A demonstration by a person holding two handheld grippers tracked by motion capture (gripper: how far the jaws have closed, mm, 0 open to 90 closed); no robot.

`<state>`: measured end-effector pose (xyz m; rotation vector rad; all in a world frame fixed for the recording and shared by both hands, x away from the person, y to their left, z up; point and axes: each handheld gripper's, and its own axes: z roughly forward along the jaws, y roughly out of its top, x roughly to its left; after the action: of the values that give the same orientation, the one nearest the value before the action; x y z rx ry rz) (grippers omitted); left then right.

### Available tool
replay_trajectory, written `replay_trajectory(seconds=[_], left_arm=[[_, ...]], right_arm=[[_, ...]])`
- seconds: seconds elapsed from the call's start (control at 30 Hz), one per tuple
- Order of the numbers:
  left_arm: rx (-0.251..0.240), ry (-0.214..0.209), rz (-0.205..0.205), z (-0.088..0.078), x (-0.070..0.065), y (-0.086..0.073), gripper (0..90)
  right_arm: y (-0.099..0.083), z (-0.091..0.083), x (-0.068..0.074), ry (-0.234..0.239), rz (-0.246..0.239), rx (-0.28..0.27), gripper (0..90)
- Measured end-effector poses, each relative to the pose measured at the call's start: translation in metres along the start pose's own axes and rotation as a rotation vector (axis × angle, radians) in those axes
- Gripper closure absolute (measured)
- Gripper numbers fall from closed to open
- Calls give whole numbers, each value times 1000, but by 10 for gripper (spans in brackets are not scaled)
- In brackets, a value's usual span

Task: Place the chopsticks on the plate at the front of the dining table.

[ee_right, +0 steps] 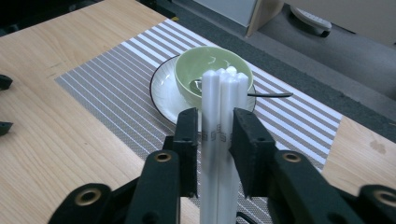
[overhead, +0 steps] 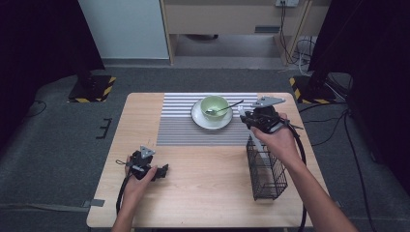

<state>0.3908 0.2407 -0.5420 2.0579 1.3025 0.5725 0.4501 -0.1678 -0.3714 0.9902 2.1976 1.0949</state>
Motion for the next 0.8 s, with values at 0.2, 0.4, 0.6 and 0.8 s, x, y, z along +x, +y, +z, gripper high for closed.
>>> replay_trajectory(seconds=[0.2,0.4,0.6,0.8], left_arm=[[-1,0,0,0,0,0,0],[0,0,0,0,0,0,0],[0,0,0,0,0,0,0],[0,0,0,0,0,0,0]], right_arm=[[0,0,0,-10,-8,3,749],[-2,2,2,-19,-7,21,679],[-3,6,6,-52,-20,27,678],[-3,6,5,-60,-21,30,741]])
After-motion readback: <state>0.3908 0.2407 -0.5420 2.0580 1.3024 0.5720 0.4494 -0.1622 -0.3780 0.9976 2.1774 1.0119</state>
